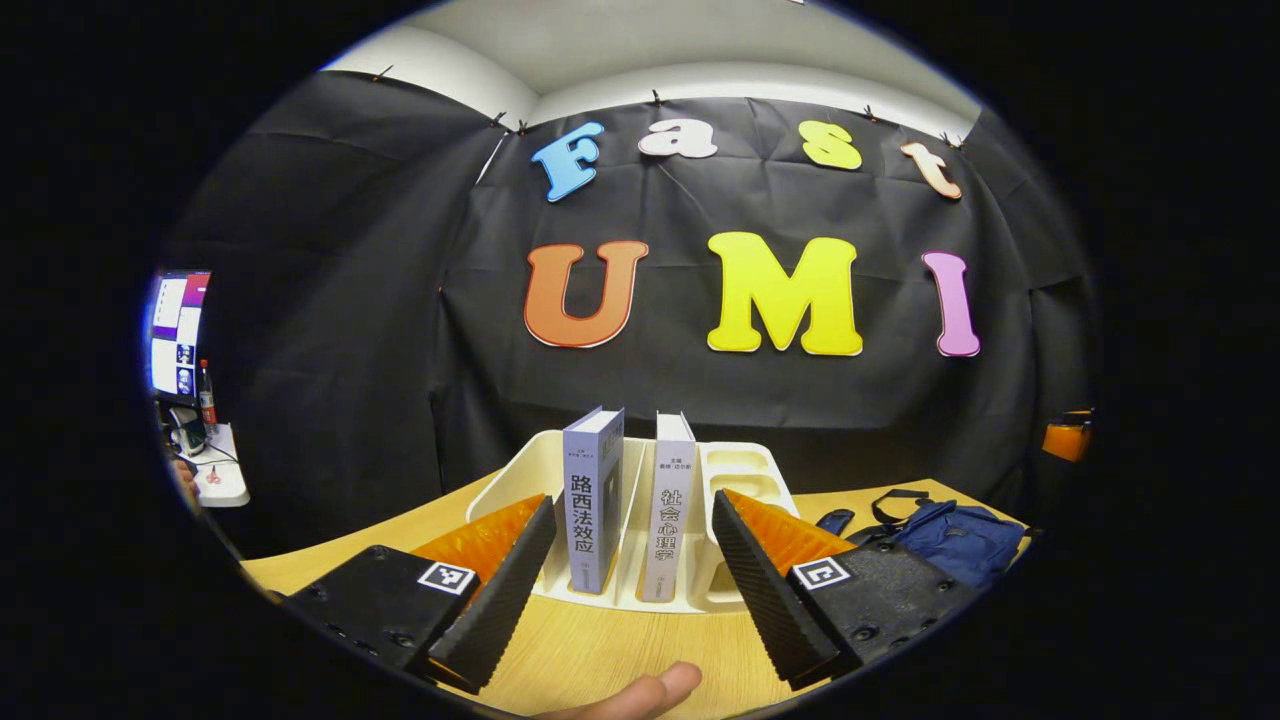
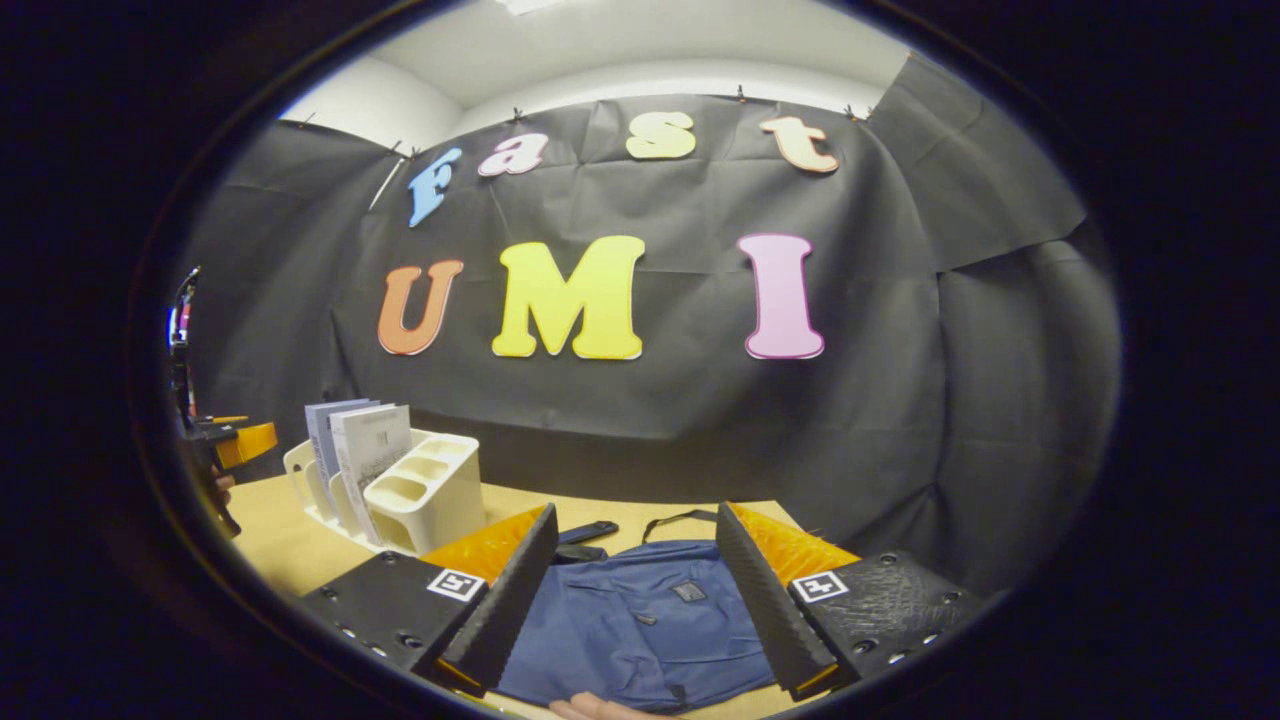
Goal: Open the schoolbag, grab two books from the bookshelf and put them into the schoolbag.
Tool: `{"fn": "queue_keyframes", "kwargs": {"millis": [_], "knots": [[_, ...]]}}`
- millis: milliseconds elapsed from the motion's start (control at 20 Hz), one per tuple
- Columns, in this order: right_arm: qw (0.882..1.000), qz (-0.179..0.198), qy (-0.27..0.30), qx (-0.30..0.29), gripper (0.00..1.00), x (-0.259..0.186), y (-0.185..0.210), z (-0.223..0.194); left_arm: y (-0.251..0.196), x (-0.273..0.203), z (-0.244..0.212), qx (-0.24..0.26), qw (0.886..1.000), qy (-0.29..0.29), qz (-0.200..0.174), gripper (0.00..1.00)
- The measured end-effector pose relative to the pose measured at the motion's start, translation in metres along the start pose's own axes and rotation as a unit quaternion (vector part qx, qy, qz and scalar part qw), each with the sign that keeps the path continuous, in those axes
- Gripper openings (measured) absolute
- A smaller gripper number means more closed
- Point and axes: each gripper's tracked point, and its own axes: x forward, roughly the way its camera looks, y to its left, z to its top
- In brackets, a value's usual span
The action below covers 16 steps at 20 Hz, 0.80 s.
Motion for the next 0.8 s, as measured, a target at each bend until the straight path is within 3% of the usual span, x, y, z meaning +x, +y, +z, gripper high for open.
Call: {"fn": "queue_keyframes", "kwargs": {"millis": [400, 650, 800], "knots": [[1.000, -0.018, 0.008, 0.000, 0.97, -0.028, 0.010, 0.000, -0.021, -0.018, 0.003, 0.002, 0.999, 0.016, -0.033, 0.99], [0.999, -0.039, 0.020, -0.028, 0.97, -0.047, 0.021, -0.009, -0.019, -0.040, -0.004, 0.006, 0.999, 0.038, -0.032, 0.99], [0.997, -0.031, 0.046, -0.053, 0.98, -0.047, 0.039, -0.028, -0.011, -0.052, 0.002, 0.007, 0.999, 0.025, -0.027, 0.99]]}}
